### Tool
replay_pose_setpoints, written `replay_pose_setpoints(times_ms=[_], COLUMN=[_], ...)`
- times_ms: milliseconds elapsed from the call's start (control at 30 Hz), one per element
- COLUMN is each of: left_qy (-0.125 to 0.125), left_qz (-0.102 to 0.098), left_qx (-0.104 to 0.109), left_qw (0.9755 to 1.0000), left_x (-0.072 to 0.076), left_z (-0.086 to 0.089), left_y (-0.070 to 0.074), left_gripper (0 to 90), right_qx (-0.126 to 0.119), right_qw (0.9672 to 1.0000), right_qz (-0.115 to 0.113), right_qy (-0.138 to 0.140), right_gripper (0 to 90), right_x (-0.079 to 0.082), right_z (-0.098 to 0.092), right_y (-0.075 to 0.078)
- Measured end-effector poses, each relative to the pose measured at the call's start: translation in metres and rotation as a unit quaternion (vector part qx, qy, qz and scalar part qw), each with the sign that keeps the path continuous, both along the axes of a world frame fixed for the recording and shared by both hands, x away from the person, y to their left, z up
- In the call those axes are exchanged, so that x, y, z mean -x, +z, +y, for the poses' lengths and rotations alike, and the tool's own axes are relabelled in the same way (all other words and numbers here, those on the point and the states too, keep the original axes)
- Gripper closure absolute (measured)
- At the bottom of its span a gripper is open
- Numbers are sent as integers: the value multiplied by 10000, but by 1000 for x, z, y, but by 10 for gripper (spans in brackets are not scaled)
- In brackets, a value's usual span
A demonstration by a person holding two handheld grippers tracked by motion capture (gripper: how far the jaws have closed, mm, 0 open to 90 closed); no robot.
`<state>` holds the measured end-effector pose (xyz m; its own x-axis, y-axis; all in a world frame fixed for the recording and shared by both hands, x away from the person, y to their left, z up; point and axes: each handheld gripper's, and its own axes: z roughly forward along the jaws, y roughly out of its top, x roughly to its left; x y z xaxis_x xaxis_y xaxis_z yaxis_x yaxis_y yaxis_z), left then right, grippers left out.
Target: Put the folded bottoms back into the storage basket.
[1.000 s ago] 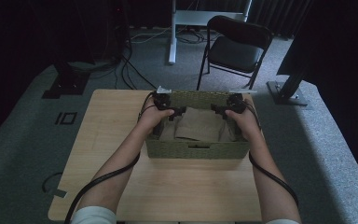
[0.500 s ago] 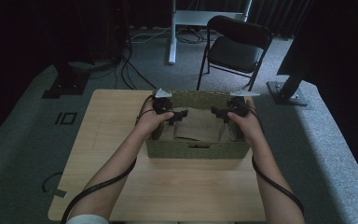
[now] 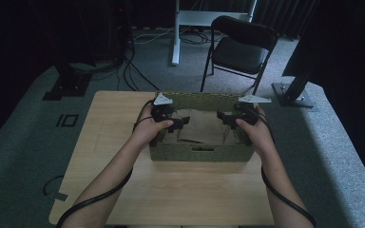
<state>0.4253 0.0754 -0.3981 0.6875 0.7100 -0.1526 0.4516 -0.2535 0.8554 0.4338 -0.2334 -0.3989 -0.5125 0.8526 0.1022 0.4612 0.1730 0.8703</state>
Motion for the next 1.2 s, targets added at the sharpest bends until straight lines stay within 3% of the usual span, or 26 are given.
replay_pose_setpoints(times_ms=[233,333,567,700,767,833,933,1200], left_qy=[-266,-410,-493,-525,-507,-375,-415,-705], left_qz=[-57,-76,-52,-87,-92,-223,-157,-213], left_qx=[256,203,201,32,28,41,207,112], left_qw=[9993,9989,9986,9986,9987,9990,9988,9972], left_x=[23,34,50,59,61,66,72,95], left_z=[1,2,5,9,10,13,15,15], left_y=[9,7,0,-6,-7,-7,-6,-12], left_gripper=[181,175,175,175,175,175,175,174], right_qx=[-35,-29,-11,-21,-17,-24,-68,-110], right_qw=[9998,9997,9993,9989,9988,9985,9979,9970], right_qz=[-101,-135,-236,-287,-283,-294,-313,-377], right_qy=[155,211,303,359,392,468,556,669], right_gripper=[140,140,139,138,138,138,135,132], right_x=[21,30,48,60,64,72,81,99], right_z=[0,-1,-5,-7,-8,-10,-9,-7], right_y=[5,4,4,1,-1,-4,-8,-15])
